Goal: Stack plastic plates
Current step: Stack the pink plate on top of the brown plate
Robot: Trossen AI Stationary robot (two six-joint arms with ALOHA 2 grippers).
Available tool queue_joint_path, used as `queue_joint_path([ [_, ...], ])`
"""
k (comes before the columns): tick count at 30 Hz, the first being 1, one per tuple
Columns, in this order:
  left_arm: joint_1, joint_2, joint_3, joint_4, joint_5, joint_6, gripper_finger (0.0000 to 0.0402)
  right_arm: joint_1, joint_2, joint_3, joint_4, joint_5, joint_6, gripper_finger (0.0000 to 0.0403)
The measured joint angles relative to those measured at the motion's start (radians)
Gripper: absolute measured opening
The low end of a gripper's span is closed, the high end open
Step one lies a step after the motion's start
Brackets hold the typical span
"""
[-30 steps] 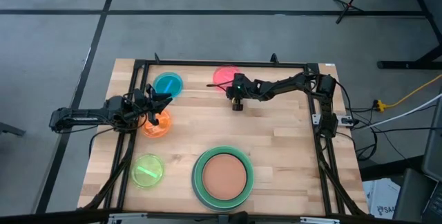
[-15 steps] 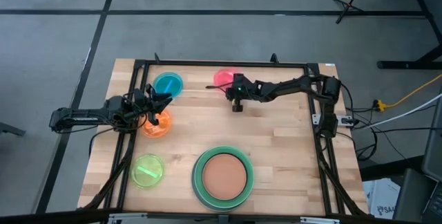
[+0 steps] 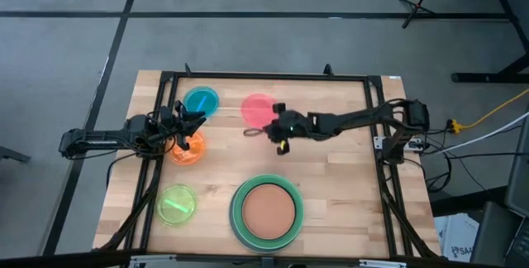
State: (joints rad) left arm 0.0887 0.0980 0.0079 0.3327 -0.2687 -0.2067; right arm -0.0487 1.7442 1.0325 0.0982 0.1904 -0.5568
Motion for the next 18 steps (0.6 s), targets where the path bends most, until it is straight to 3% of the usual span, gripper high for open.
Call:
queue_joint_path([
  [6,0.0,0.0,0.0,-0.01,0.017,-0.072,0.0103,0.152,-0.019,0.0,-0.045,0.083,-0.006,0.0001],
  [13,0.0,0.0,0.0,-0.02,0.174,-0.132,0.0103,0.339,-0.019,0.0,-0.045,0.103,0.007,0.0001],
  [18,0.0,0.0,0.0,-0.055,0.171,-0.129,0.0103,0.452,-0.019,0.0,-0.043,0.112,0.069,0.0001],
])
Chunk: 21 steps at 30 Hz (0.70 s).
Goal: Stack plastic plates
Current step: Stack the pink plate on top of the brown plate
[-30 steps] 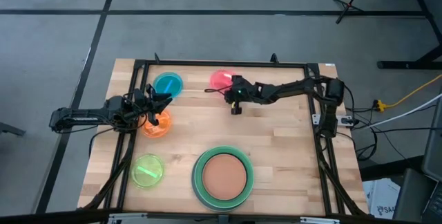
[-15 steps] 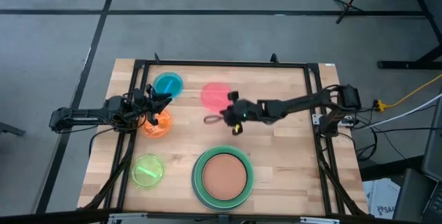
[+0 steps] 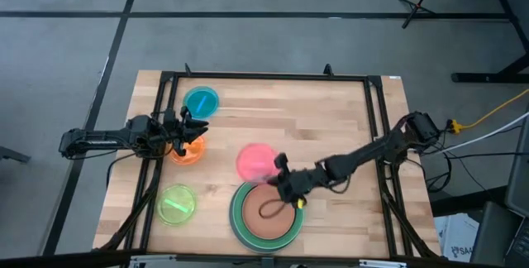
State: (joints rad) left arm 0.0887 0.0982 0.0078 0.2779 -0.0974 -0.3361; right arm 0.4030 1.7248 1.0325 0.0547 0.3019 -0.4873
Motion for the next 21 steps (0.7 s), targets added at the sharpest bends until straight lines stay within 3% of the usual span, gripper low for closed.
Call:
queue_joint_path([
  [5,0.0,0.0,0.0,0.0,-0.03,0.004,0.0103,0.087,0.0,0.0,0.006,0.001,0.086,0.0001],
  [12,0.0,0.0,0.0,-0.003,0.011,0.056,0.0103,0.188,0.038,0.002,0.082,-0.025,0.221,0.0001],
  [21,0.0,0.0,0.0,-0.01,0.011,0.053,0.0103,0.218,0.102,0.002,0.068,-0.074,0.323,0.0001],
])
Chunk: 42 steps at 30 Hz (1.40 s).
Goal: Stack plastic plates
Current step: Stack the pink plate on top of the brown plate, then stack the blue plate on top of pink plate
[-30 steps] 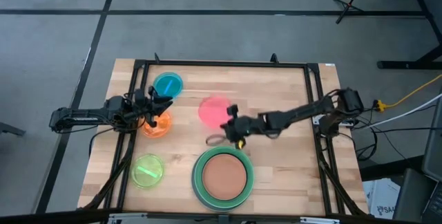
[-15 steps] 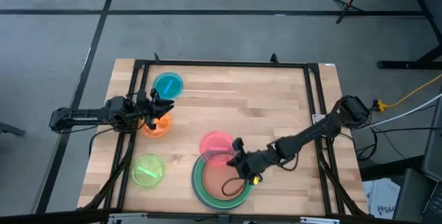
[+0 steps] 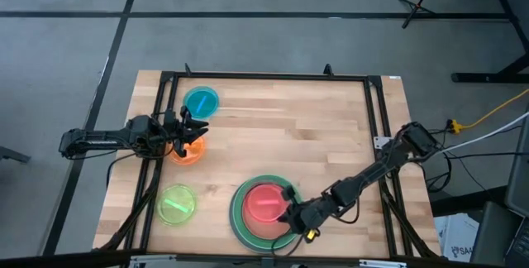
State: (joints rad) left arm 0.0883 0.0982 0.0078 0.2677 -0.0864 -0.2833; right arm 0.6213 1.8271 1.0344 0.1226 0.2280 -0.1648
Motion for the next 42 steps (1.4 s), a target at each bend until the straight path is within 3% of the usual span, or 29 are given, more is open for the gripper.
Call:
queue_joint_path([
  [5,0.0,0.0,0.0,0.001,-0.005,0.0,0.0103,-0.014,0.026,0.0,0.006,-0.09,0.064,0.0001],
  [13,0.0,0.0,0.0,0.001,-0.008,-0.001,0.0103,-0.013,0.025,0.0,0.016,-0.081,0.142,0.0005],
  [26,0.0,0.0,0.0,0.003,-0.027,-0.007,0.0103,-0.013,0.006,0.051,-0.055,-0.035,0.239,0.0133],
  [35,0.0,0.0,0.0,0.016,-0.04,-0.014,0.0103,-0.013,-0.078,0.136,-0.187,-0.035,0.228,0.0149],
  [42,0.0,0.0,0.0,0.007,-0.04,-0.021,0.0103,-0.061,-0.085,0.137,-0.174,0.113,0.153,0.0149],
])
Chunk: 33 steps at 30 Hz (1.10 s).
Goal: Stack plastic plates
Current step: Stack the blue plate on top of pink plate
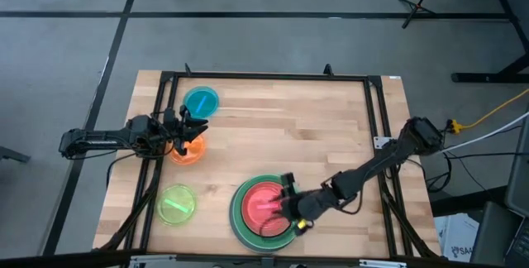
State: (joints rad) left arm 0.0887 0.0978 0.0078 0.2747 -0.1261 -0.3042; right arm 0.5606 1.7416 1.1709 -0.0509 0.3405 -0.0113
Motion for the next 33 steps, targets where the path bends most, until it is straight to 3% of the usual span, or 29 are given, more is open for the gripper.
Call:
queue_joint_path([
  [5,0.0,0.0,0.0,-0.024,-0.009,0.015,0.0103,-0.063,0.002,-0.001,0.022,0.007,0.0,0.0149],
  [10,0.0,0.032,0.0,-0.093,-0.046,0.018,0.0103,-0.108,0.02,-0.047,0.207,0.005,-0.014,0.0149],
  [23,0.0,0.257,0.004,-0.059,-0.101,-0.003,0.0103,-0.125,0.162,-0.069,0.445,0.008,-0.099,0.0149],
  [33,-0.07,0.423,0.106,-0.064,-0.195,-0.008,0.0103,-0.122,0.204,-0.069,0.454,0.016,-0.125,0.0149],
])
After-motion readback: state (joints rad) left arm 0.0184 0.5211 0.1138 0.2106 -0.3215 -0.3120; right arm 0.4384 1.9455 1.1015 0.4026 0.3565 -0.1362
